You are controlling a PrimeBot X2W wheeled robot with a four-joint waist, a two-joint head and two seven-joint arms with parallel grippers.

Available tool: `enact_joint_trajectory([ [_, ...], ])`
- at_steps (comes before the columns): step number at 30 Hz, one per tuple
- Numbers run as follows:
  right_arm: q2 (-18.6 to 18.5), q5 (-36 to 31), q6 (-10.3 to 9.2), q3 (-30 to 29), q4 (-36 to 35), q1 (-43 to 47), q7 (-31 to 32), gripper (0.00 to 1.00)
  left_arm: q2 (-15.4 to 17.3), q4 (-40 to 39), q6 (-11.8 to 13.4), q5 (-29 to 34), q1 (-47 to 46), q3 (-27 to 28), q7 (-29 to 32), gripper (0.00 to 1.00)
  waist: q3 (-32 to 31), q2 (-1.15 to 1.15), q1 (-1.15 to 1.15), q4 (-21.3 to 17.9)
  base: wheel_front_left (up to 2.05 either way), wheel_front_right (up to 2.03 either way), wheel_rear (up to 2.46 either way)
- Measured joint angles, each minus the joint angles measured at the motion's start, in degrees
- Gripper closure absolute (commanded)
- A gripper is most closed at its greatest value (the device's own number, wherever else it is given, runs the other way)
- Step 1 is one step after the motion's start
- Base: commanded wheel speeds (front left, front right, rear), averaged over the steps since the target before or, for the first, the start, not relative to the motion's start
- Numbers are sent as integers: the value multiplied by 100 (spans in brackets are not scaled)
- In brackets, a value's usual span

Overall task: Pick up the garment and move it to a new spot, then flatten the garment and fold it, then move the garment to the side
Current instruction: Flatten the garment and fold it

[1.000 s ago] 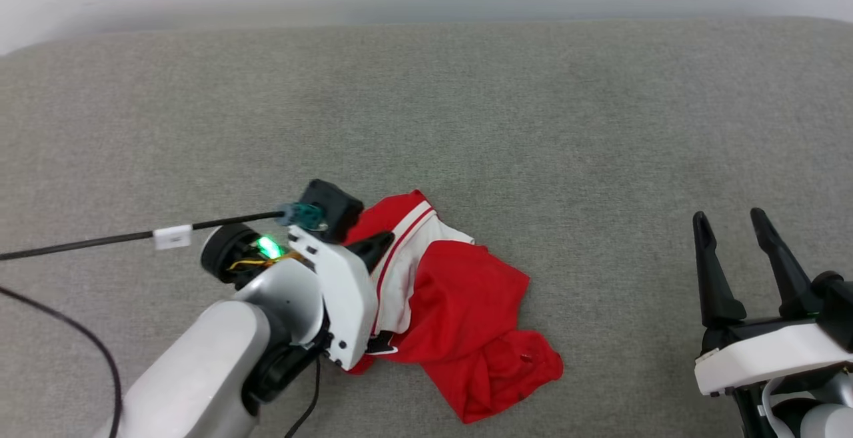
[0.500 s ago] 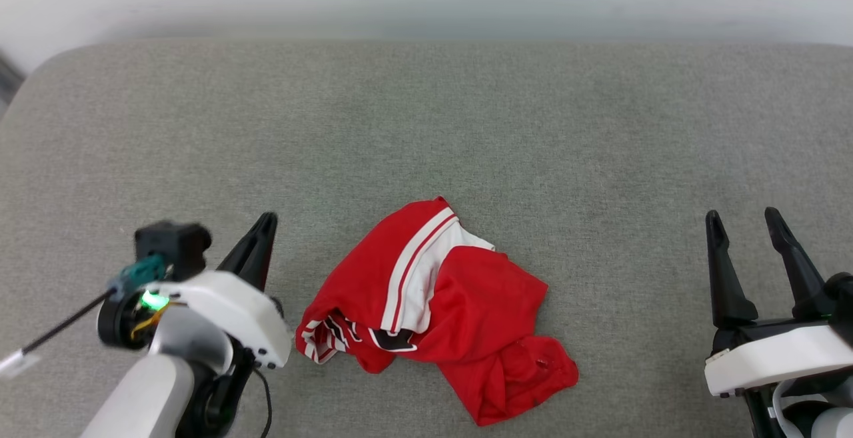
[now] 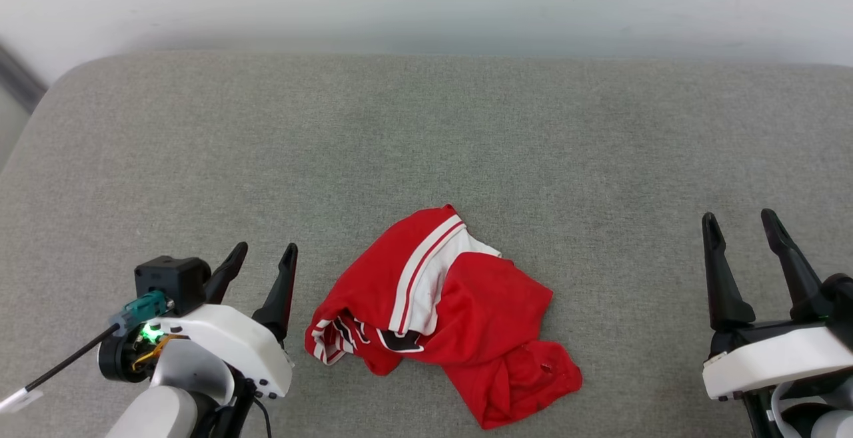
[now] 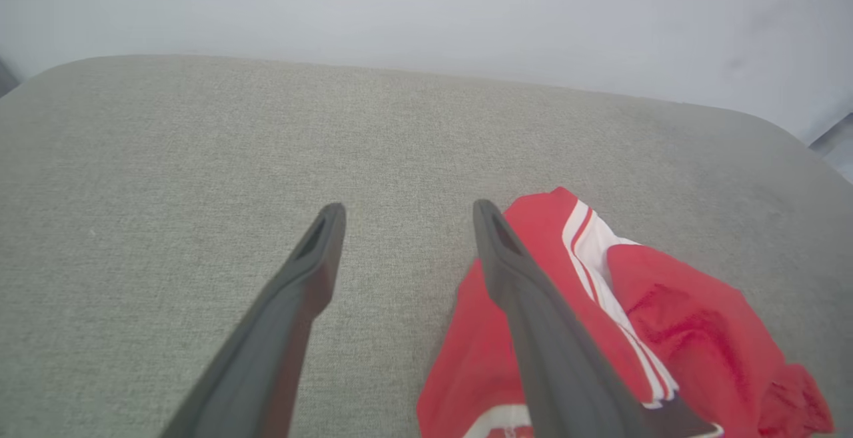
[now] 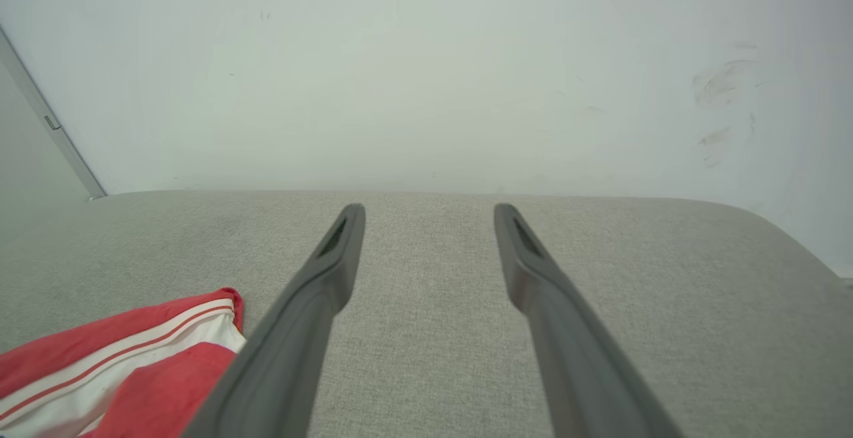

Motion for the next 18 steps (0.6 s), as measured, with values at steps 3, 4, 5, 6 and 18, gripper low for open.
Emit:
enact_joint_trajectory([
  [3,0,-27,0,-3,-13,36,7,0,64,-94,-49,58,-68,-99,116,0,-34,0,0,-27,0,0,0],
  [4,0,-40,0,-1,-14,53,8,0,77,-125,-73,81,-108,-138,177,0,-47,0,0,-40,0,0,0],
  [5,0,-41,0,4,-16,56,10,0,96,-146,-98,88,-158,-183,247,0,-60,0,0,-55,0,0,0],
  [6,0,-42,0,12,-22,56,18,0,114,-165,-133,103,-202,-241,318,0,-77,0,0,-71,0,0,0],
  [18,0,-78,0,81,-111,71,76,0,190,209,-1138,225,-1144,-1580,2197,0,-157,0,0,-306,0,0,0],
])
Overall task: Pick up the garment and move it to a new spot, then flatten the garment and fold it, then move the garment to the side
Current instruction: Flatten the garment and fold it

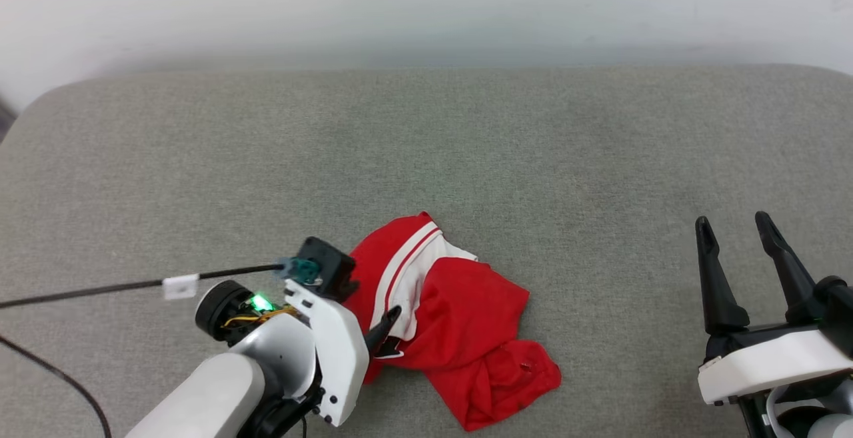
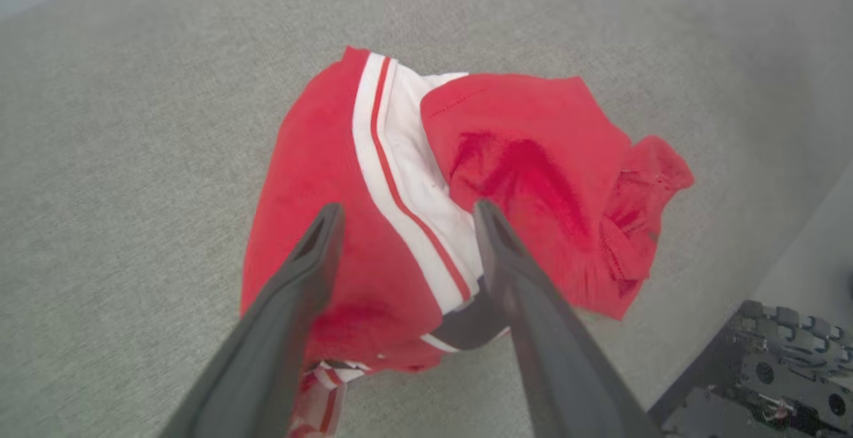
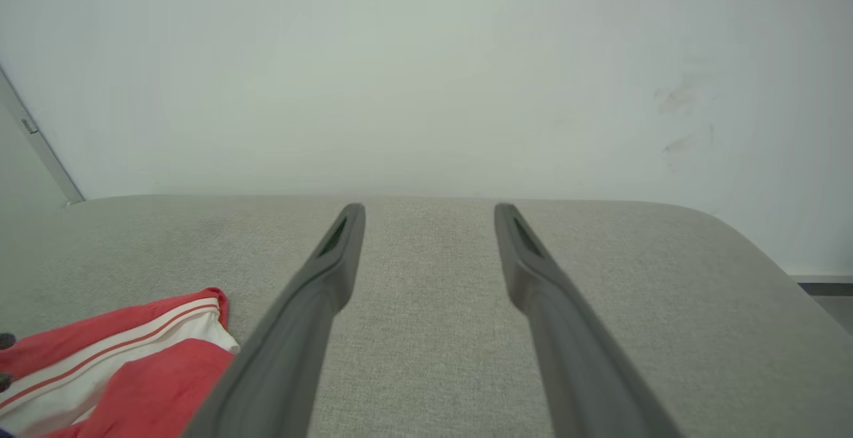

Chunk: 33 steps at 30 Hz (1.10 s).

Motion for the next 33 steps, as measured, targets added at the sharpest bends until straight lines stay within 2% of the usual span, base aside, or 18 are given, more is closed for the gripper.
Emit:
enact_joint_trajectory([
  [5,0,52,0,46,33,1,0,0,47,494,-365,-26,-349,-434,747,0,131,0,0,-114,0,0,0],
  [11,-1,105,0,73,113,-13,-70,0,1,964,-545,-98,-603,-749,1155,1,321,0,0,-261,0,0,0],
  [12,0,122,0,74,123,-16,-86,0,-15,999,-573,-119,-637,-769,1160,60,349,0,0,-279,0,0,0],
  [13,0,127,0,74,142,-18,-103,0,-43,1023,-579,-137,-662,-784,1129,93,377,0,0,-293,0,0,0],
  [14,0,133,-1,67,151,-21,-105,0,-66,1036,-591,-131,-682,-802,1081,100,401,0,0,-302,0,0,0],
  [19,-1,141,0,14,190,-62,-152,0,-255,1038,-595,-163,-792,-597,437,100,454,0,0,-263,0,0,0],
  [21,-4,141,-1,18,218,-81,-152,0,-346,1040,-506,-259,-793,-356,54,100,454,0,0,-211,0,0,0],
  [25,-1,141,-1,18,241,-87,-153,0,-495,1070,-153,-617,-669,300,-732,100,432,0,0,-112,0,0,0],
  [29,1,141,0,20,244,-101,-151,0,-589,1273,230,-1158,-170,1072,-1457,100,435,0,0,-21,0,0,0],
  [33,1,141,0,4,244,-104,-149,0,-624,1578,461,-1582,385,1590,-1867,100,454,0,0,36,0,0,0],
])
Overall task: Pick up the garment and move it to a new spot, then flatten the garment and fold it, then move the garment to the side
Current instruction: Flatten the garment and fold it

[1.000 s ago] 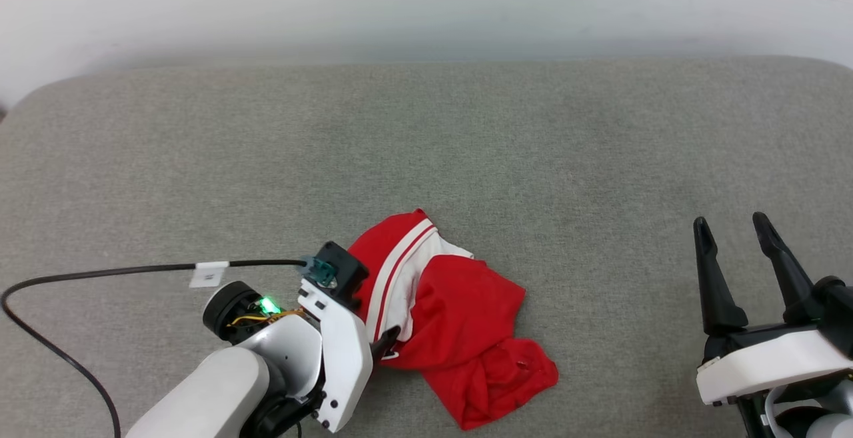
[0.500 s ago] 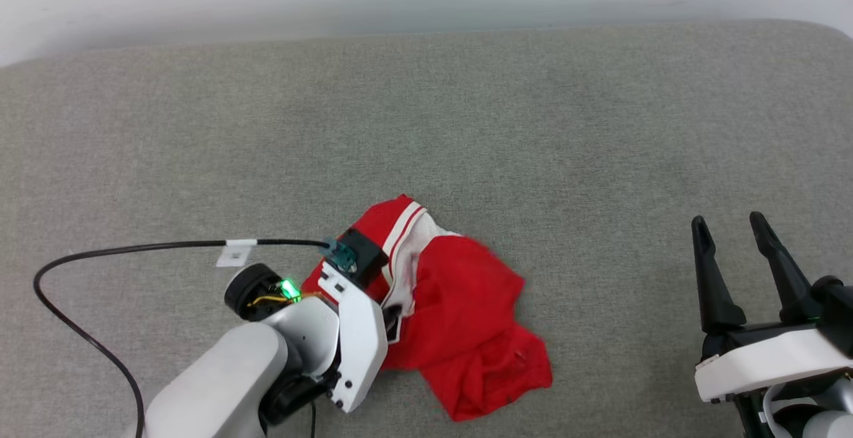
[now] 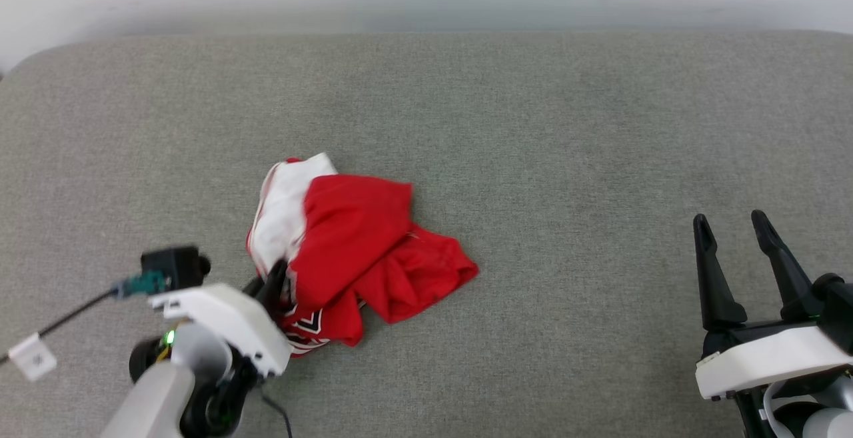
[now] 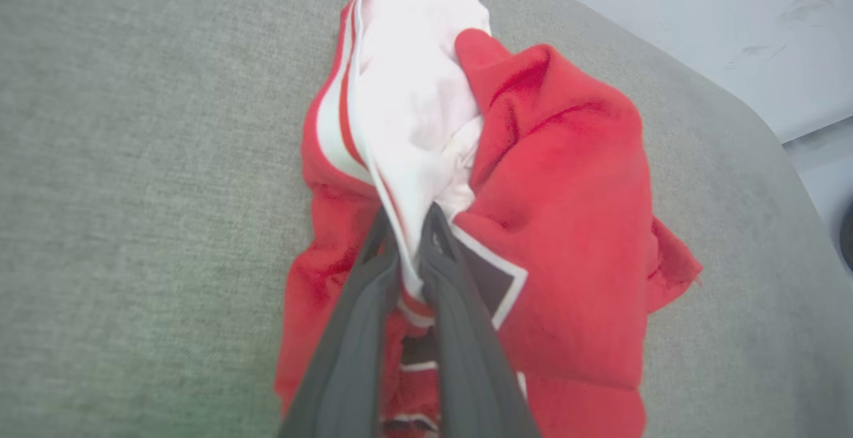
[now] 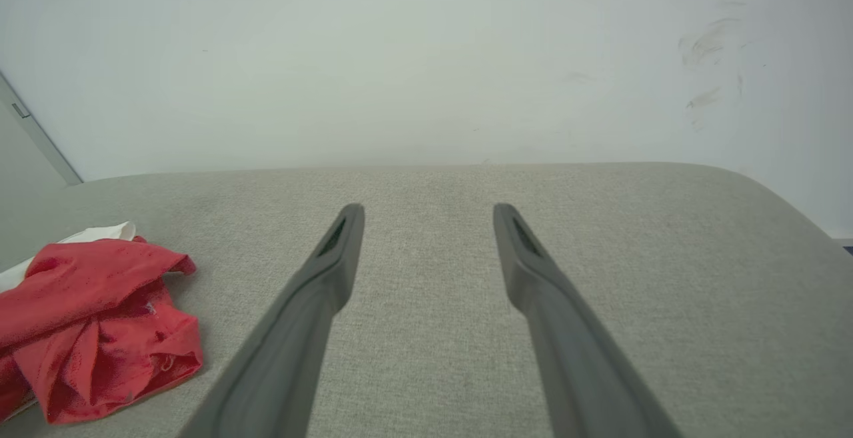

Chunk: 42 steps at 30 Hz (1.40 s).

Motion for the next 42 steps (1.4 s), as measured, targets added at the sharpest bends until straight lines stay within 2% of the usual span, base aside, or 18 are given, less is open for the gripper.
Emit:
enact_joint_trajectory([
  [5,0,-2,0,-19,-1,-5,2,0,-91,209,67,-182,425,121,-171,100,27,0,0,53,0,0,0],
  [6,0,-3,0,-29,-1,-11,2,0,-104,211,44,-175,431,97,-197,87,31,0,0,66,0,0,0],
  [7,-1,-10,0,-34,-1,-30,2,0,-105,212,51,-115,437,82,-288,37,33,0,0,76,0,0,0],
  [8,-1,-29,0,-33,-1,-47,2,0,-124,211,53,-64,447,67,-356,0,29,0,0,82,0,0,0],
  [16,-1,-53,0,-49,18,-47,33,0,-132,-197,343,783,371,-107,-1298,0,-126,0,0,96,0,0,0],
  [21,0,-57,0,-54,9,-17,65,0,-75,-668,442,1196,225,-345,-1389,0,-240,0,0,92,0,0,0],
  [24,-1,-62,0,-56,-8,13,92,0,34,-903,316,1422,26,-750,-931,0,-265,0,0,97,0,0,0],
  [31,0,-87,0,29,-83,2,125,0,275,-976,-248,1705,-601,-1713,682,0,-160,0,0,31,0,0,0],
  [37,0,-51,0,58,-73,-35,97,0,390,-560,-586,1691,-1017,-2112,1688,0,44,0,0,-107,0,0,0],
  [42,-1,-22,0,67,-12,-115,25,0,378,-165,-783,1568,-1224,-2323,2281,0,232,0,0,-239,0,0,0],
])
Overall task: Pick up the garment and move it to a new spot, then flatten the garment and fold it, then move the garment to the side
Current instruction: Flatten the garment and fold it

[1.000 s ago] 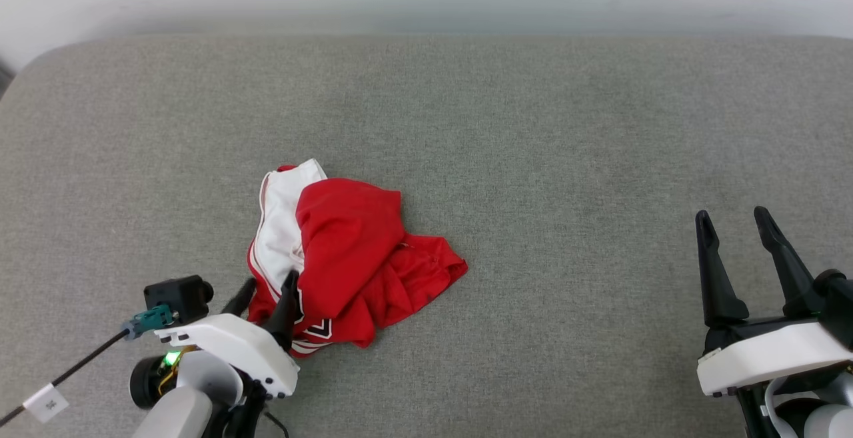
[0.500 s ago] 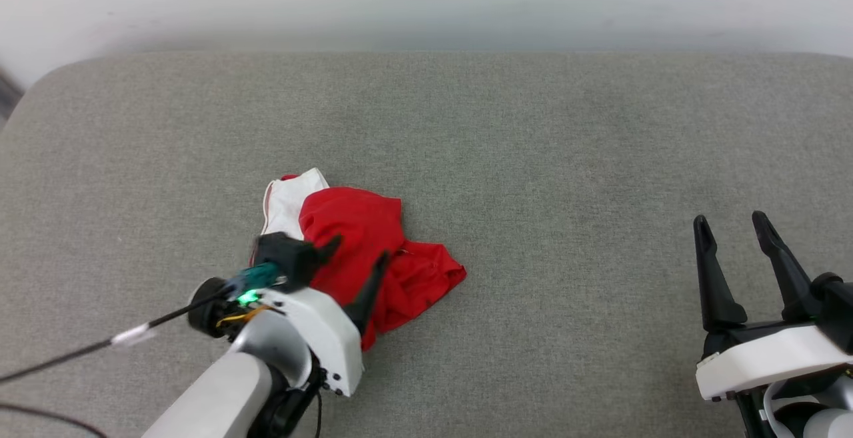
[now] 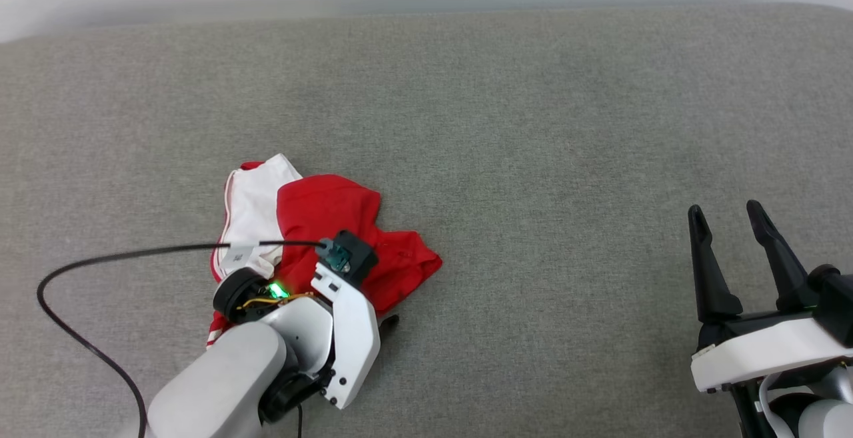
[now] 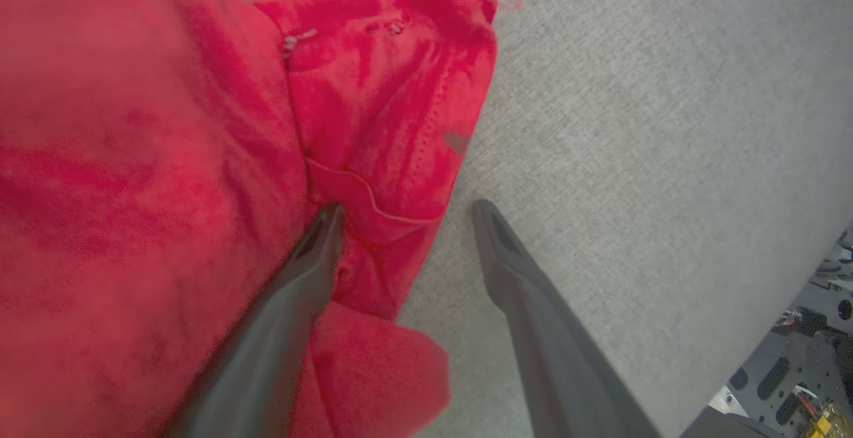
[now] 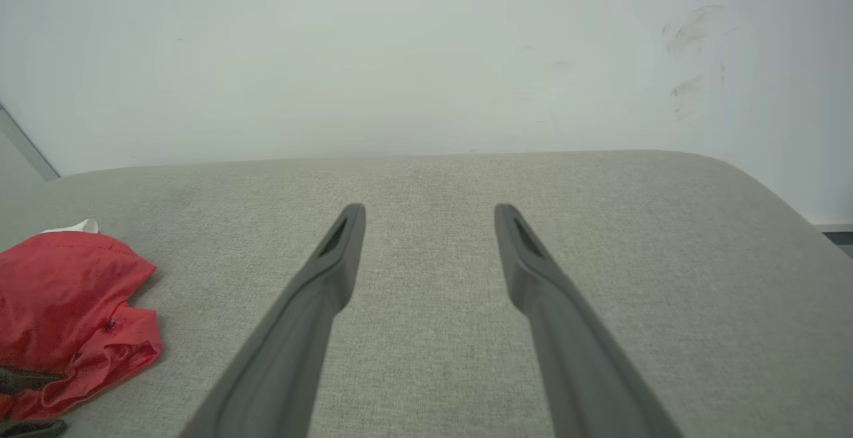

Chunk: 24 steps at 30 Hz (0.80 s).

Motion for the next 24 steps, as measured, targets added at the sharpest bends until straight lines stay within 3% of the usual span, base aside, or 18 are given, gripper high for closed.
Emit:
enact_joint_trajectory([
  [1,0,7,0,2,10,-7,-14,0,-3,70,-22,-31,-64,-32,114,0,29,0,0,-21,0,0,0],
  [2,0,10,0,8,30,-11,-30,0,-4,124,-47,-45,-116,-59,211,7,53,0,0,-44,0,0,0],
  [3,0,16,0,10,52,-16,-42,0,-12,175,-57,-62,-160,-88,287,52,70,0,0,-65,0,0,0],
  [5,0,23,0,3,77,-27,-64,0,-40,252,-98,-108,-190,-92,321,100,84,0,0,-88,0,0,0],
  [16,0,22,0,-43,179,-39,-82,0,-545,250,134,335,-388,-130,-746,100,-237,0,0,-26,0,0,0],
  [24,1,21,0,-94,118,2,-44,0,-1324,-118,27,464,-739,-412,-1187,100,-436,0,0,-102,0,0,0],
])
